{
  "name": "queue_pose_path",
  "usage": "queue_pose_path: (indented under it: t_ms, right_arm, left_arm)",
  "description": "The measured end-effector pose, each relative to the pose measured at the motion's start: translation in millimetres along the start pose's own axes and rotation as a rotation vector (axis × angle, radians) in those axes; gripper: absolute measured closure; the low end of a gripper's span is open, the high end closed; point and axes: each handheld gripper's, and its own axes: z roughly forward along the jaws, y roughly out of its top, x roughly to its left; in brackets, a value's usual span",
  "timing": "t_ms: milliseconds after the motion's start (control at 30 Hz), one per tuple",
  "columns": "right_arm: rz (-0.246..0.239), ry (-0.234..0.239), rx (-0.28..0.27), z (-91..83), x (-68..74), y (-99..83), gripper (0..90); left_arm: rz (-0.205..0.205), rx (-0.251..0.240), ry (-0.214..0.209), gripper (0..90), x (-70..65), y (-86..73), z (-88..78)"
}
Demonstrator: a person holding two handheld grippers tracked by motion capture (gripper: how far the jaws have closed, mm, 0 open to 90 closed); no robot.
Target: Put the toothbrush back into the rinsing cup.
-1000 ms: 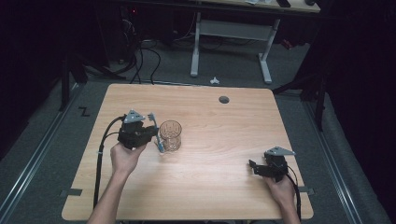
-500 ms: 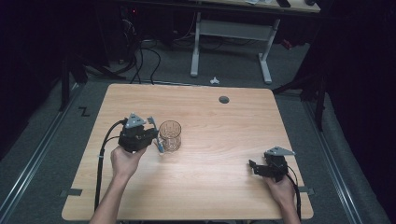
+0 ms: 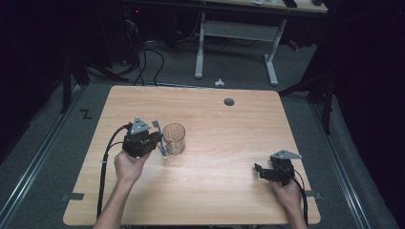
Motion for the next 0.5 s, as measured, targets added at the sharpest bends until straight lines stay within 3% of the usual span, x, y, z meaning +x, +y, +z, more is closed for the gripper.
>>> queue_pose_path:
  t_ms: [500]
  right_arm:
    - [-0.001,0.0,0.0,0.0,0.0,0.0,22.7]
  left_arm:
    - [0.004,-0.025,0.011,79.6,-1.9,-7.9,1.4]
